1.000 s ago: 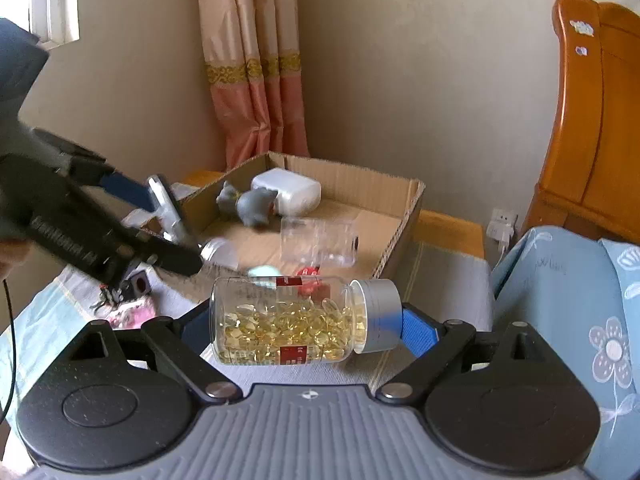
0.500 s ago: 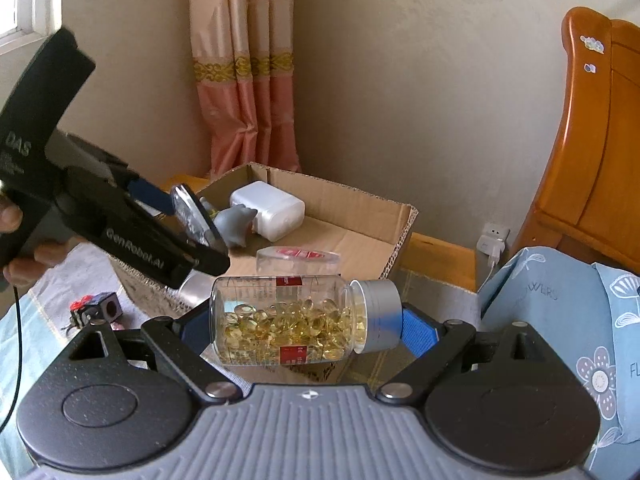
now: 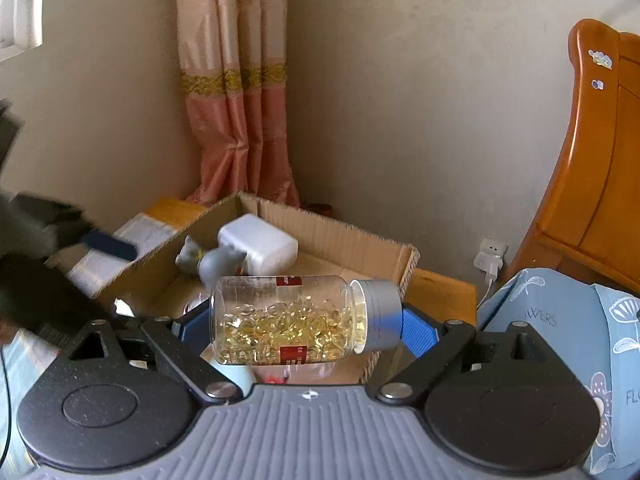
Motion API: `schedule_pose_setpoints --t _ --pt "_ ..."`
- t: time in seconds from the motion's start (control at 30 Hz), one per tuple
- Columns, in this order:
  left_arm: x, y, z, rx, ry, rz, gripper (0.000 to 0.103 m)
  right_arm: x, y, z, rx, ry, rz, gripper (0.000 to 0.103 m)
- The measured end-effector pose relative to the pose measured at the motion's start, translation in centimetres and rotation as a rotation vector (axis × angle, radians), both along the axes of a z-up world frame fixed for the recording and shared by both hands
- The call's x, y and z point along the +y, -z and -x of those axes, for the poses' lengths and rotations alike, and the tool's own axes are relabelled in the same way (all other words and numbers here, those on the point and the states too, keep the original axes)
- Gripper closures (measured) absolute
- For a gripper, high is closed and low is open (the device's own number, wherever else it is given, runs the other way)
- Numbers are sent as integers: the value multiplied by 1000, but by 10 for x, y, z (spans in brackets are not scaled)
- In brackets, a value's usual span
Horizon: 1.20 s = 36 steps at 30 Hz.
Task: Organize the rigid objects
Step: 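Drop the roller into the box with the left tool while the right tool drops the capsule jar, then move the left tool to the black block toy while the right tool approaches the pink keychain bottle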
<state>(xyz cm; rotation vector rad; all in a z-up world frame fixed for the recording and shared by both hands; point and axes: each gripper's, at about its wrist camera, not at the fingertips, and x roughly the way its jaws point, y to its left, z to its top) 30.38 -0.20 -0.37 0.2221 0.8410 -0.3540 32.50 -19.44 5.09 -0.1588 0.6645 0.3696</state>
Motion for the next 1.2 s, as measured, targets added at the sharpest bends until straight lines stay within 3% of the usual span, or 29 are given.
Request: schedule_pose_setpoints --t 0.27,0.3,0.43,0.9,1.13,1.2 --pt "19 -9 12 -16 -15 11 8 21 -3 -41 -2 71 -5 5" --pt "21 -9 13 -16 -18 15 8 21 -3 -43 -10 81 -8 0" --pt "28 -9 18 -13 -20 21 8 16 -5 -40 -2 95 -37 0" --pt "29 -19 56 -32 -23 26 8 22 -19 27 -39 8 5 0" --pt "39 -25 87 -89 -89 62 8 28 -14 74 -53 -68 -12 0" --pt "44 -20 97 -116 -127 42 7 30 -6 87 -48 -88 -19 0"
